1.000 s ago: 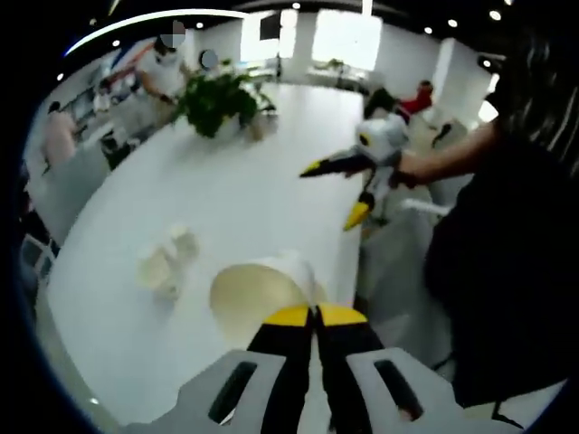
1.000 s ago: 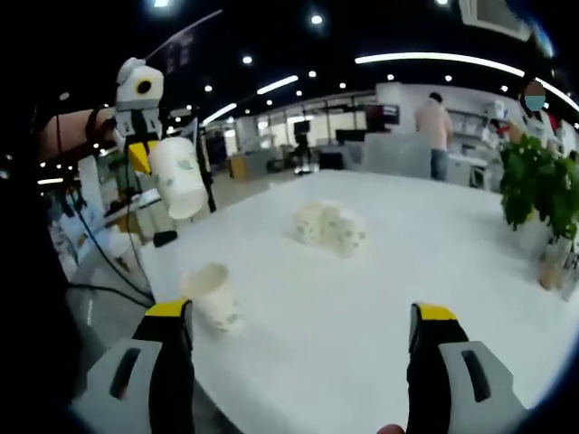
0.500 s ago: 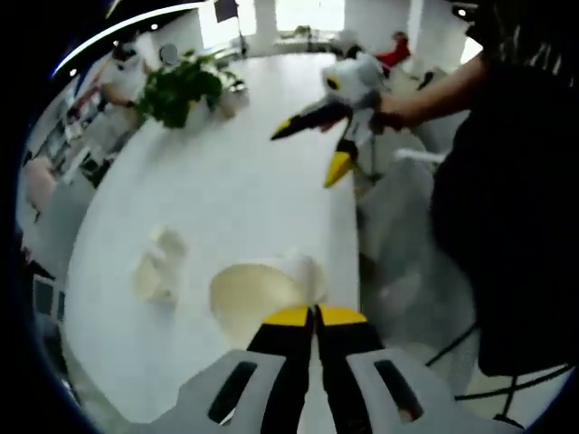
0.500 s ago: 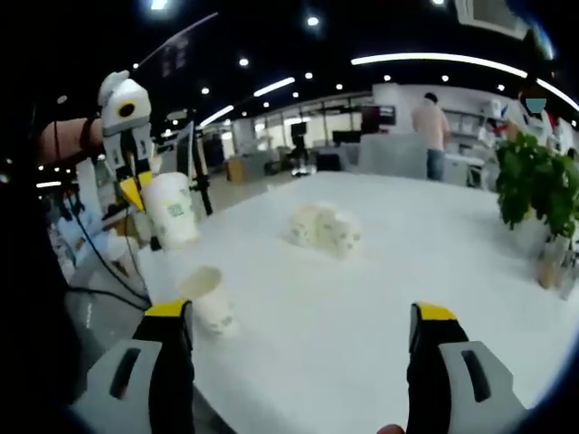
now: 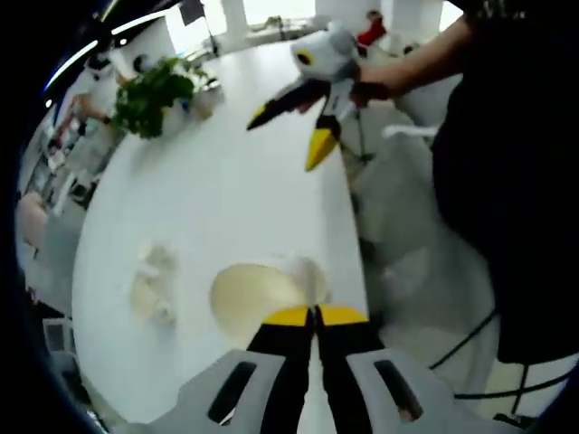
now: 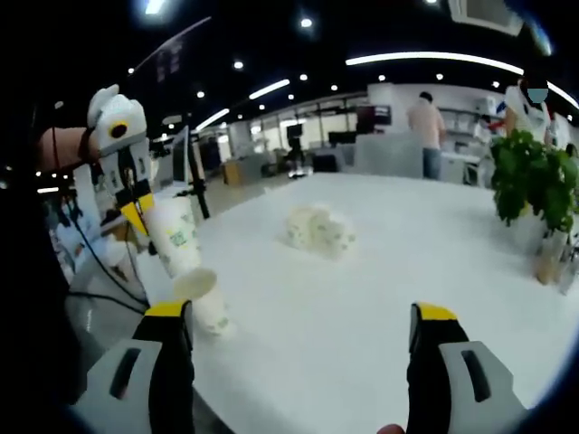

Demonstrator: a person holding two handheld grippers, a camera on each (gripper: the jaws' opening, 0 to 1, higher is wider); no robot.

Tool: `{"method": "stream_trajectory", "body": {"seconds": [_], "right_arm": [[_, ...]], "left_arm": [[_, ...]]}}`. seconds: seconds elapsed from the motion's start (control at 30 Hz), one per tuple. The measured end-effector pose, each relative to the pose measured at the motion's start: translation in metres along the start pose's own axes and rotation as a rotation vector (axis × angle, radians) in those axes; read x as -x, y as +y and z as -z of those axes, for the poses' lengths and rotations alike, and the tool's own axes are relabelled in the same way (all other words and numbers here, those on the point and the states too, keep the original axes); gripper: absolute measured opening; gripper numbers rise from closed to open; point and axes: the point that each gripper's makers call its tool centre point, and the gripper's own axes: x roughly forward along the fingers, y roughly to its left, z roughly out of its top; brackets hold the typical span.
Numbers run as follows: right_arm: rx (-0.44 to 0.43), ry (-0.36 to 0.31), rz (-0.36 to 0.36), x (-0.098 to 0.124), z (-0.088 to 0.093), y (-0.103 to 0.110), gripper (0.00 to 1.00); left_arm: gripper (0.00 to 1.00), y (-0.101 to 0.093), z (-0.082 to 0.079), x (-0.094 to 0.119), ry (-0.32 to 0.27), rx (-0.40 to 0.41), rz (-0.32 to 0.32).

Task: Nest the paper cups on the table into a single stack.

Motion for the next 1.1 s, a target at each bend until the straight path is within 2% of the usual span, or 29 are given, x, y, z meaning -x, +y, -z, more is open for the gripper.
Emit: {"method": "stream_trajectory", "body": {"seconds": [0.57,0.67,0.8,0.9,1.1], "right_arm": [[-0.019,0.010,0.012,0.008,0.010,-0.003,0.98],[-0.019,0.015,0.012,0.009,0.011,-0.002,0.97],[-0.026,0.012,0.016,0.009,0.012,-0.003,0.97],[-0.037,0.013,0.017,0.010,0.014,-0.004,0.97],[-0.044,0.015,0.017,0.012,0.017,-0.005,0.97]], "left_arm": [[0.00,-0.005,0.005,-0.025,0.056,-0.060,0.030],[0.00,-0.003,0.012,-0.030,0.093,-0.081,0.033],[0.00,-0.003,0.014,-0.035,0.098,-0.098,0.040],[0.00,0.000,0.016,-0.040,0.107,-0.153,0.034],[0.00,-0.001,0.016,-0.047,0.106,-0.164,0.047]]}}
